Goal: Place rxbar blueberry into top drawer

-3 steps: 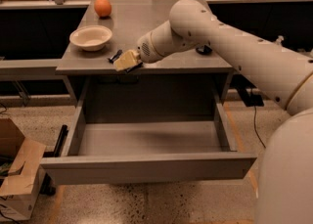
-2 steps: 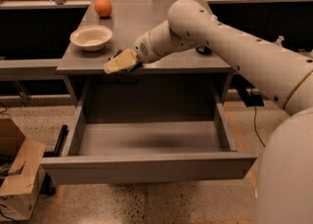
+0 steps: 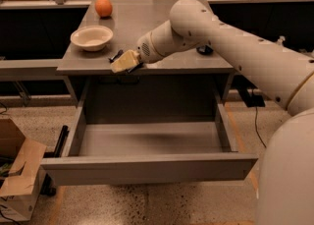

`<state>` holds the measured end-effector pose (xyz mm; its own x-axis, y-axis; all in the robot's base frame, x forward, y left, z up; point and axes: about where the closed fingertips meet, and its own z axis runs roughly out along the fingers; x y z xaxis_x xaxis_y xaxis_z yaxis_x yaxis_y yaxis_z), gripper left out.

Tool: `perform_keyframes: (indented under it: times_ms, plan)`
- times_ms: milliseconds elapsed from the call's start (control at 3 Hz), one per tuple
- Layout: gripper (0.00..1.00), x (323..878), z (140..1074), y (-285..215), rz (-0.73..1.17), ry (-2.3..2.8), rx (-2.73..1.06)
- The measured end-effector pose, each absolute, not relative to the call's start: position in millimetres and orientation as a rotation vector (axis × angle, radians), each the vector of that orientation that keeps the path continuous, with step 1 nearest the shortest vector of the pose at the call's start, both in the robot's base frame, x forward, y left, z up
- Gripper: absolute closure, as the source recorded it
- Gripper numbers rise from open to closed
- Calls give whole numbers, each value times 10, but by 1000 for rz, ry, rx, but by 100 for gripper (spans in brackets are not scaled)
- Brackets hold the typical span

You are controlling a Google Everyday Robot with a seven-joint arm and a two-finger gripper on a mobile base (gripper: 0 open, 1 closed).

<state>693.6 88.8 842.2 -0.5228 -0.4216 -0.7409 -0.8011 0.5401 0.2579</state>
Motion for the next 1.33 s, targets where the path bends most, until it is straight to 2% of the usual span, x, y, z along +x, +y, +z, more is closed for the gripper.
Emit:
perform_keyframes:
  times_ms: [667,1000,1333]
  plan:
    - [87,6879,8420,905,806,2167,-1003]
    - [100,6878,8421,905,806,2167,-1003]
    - [100,6592,8496,986,838,2178,-1023]
